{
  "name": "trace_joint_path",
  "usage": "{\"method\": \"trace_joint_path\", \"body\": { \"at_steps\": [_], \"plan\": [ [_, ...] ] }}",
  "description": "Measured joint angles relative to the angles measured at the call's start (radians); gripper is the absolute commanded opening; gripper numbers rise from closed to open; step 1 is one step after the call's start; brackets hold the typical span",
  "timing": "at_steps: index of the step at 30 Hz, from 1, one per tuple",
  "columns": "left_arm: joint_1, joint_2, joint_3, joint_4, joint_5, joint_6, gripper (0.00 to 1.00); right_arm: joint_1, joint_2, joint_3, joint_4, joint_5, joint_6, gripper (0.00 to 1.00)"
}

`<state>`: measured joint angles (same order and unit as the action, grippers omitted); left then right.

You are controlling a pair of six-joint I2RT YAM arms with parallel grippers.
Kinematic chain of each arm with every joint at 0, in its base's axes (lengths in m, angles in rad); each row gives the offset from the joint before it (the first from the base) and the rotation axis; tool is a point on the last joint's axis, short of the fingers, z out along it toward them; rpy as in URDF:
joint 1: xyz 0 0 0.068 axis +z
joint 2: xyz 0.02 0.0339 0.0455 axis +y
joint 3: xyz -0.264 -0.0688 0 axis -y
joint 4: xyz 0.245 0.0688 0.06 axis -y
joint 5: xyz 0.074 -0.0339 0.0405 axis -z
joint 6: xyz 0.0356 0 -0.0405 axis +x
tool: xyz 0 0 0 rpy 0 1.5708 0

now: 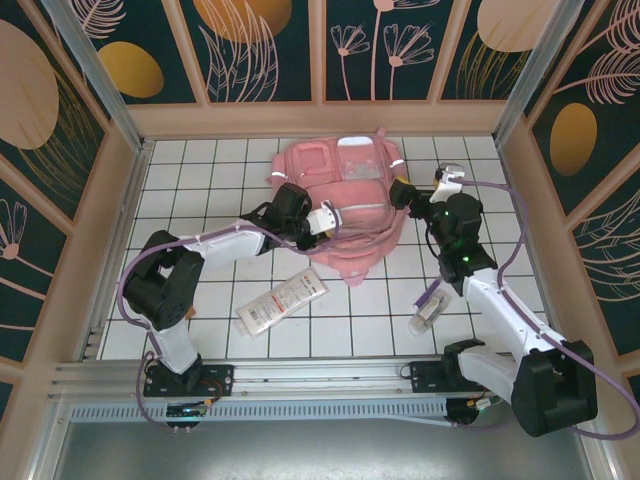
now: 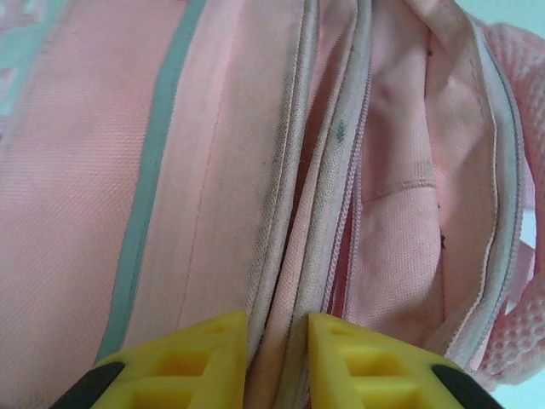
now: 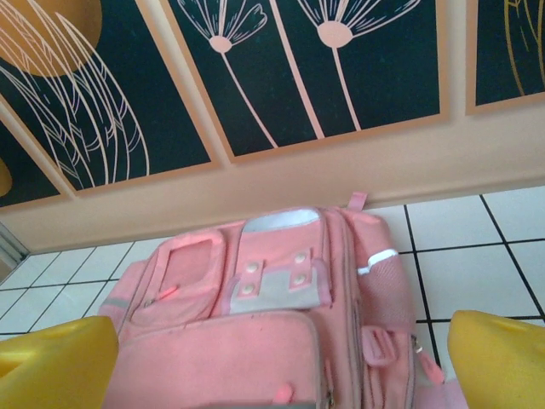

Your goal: Pack books, pencil case, and school supplies into a backpack

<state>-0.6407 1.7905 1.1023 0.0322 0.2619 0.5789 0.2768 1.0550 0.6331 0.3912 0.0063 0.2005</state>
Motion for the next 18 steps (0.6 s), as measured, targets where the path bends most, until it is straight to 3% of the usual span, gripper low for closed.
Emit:
{"method": "trace_joint_path", "body": {
  "at_steps": [1, 3, 9, 12, 13, 18],
  "plan": [
    [0.000, 0.000, 0.000, 0.016, -0.014, -0.014, 0.17, 0.002, 0.000, 0.000, 0.000, 0.000, 0.000, 0.99],
    [0.001, 0.000, 0.000, 0.049, -0.039, -0.037, 0.00, 0.005, 0.000, 0.000, 0.000, 0.002, 0.000, 0.99],
    [0.001, 0.000, 0.016, 0.081, -0.092, -0.093, 0.00, 0.008, 0.011, 0.011, -0.052, 0.043, 0.046, 0.99],
    [0.003, 0.000, 0.019, 0.097, -0.060, -0.062, 0.39, 0.008, 0.044, 0.036, -0.120, 0.059, 0.099, 0.99],
    [0.005, 0.000, 0.019, 0.096, -0.037, -0.039, 0.48, 0.008, 0.050, 0.039, -0.137, 0.062, 0.113, 0.99],
    [0.005, 0.003, 0.024, 0.089, 0.027, 0.027, 0.54, 0.006, 0.058, 0.039, -0.225, 0.082, 0.154, 0.99]
  ]
}}
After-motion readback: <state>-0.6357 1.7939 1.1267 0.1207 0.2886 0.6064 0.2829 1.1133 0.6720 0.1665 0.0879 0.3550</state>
